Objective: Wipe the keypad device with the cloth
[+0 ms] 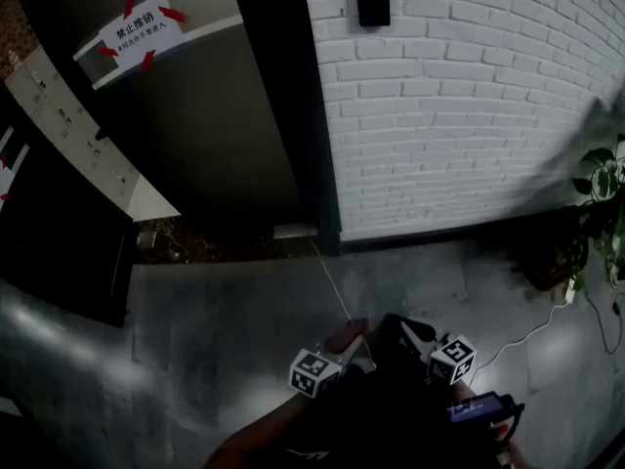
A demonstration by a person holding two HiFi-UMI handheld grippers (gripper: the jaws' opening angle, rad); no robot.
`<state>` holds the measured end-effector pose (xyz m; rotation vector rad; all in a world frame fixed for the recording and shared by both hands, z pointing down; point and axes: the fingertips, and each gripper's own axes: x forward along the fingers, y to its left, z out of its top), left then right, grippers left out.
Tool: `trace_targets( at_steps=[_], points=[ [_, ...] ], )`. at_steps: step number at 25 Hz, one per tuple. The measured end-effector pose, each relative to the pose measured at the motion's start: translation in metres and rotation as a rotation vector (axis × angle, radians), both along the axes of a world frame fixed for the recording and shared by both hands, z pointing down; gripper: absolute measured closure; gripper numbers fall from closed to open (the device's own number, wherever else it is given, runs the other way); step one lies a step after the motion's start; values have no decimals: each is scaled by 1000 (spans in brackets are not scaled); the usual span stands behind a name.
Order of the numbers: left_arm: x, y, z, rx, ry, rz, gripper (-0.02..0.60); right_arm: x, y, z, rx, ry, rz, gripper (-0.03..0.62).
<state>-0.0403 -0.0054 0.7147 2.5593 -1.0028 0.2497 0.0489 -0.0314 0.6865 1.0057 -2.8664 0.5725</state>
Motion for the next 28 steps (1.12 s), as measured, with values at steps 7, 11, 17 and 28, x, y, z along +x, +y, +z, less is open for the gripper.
trace_targets(
  at_steps=[7,11,17,28],
  points=[
    [7,30,-5,-148,-13,-20,526,8,25,3,-161,-20,-12,592],
    [12,-13,-10,-153,-25,-40,526,16,-28,-3,-159,-32,-22,592],
    [28,-84,-20,-126,-51,-56,526,12,-100,-8,-157,-57,-106,592],
    [29,-186,-36,-78,-64,-189,526,10,-199,-27,-120,-82,-219,592]
  ],
)
